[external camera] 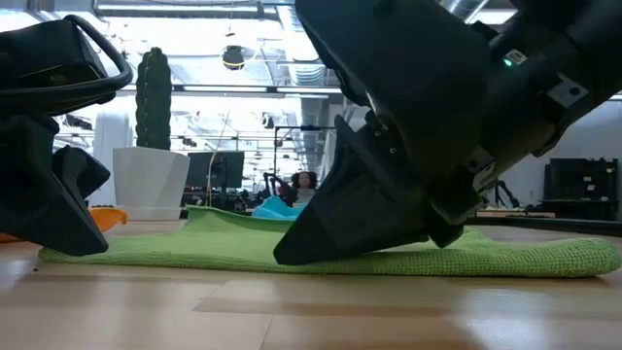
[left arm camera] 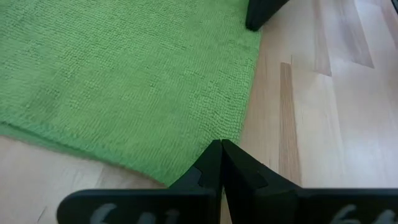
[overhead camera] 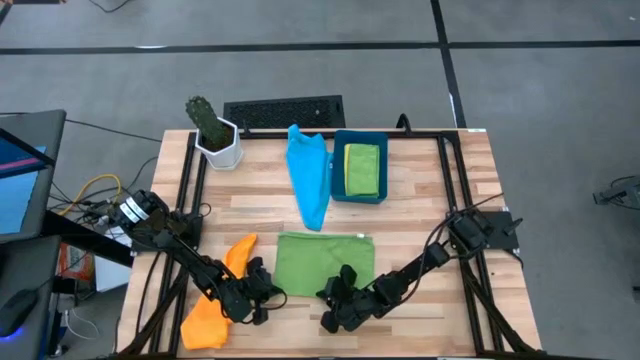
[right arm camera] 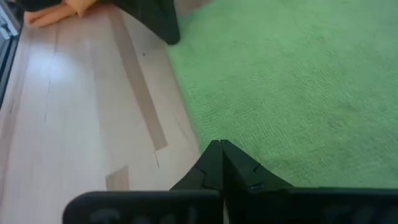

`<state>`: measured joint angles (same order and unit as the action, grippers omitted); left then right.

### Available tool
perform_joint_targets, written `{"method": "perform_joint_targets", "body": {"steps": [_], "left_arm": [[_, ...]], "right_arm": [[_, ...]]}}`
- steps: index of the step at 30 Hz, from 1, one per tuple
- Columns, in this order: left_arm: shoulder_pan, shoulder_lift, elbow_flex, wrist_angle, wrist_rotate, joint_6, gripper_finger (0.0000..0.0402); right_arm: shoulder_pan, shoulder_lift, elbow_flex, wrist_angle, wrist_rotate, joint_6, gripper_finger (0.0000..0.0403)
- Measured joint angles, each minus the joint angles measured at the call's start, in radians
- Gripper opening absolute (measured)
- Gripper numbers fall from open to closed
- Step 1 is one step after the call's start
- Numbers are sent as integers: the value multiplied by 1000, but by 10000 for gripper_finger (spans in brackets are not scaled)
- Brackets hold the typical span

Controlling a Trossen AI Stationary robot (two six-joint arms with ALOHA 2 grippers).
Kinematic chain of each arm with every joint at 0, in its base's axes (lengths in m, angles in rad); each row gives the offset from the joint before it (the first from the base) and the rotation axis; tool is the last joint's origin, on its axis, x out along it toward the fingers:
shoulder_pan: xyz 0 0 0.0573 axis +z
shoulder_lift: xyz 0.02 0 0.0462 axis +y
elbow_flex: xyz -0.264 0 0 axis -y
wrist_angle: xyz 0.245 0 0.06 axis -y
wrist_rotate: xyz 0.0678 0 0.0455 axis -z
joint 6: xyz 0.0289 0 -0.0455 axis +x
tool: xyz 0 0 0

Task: Fold microfiber towels
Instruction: Fold the green towel

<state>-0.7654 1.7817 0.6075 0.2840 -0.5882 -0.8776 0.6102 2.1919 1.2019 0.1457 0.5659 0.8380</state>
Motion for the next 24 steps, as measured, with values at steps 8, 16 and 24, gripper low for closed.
{"method": "perform_joint_targets", "body": {"steps": [8,16,24], "left_arm": [[2,1,-1,6,0,-1,0],[2,1,-1,6,0,-10,0],[4,1,-2,14,0,-10,0]], "right_arm": [[35,-151,-4,-71,66,-81,24],[230,-140,-8,-448,286,397,13],[305,-97,-90,-521,312,711,22]]}}
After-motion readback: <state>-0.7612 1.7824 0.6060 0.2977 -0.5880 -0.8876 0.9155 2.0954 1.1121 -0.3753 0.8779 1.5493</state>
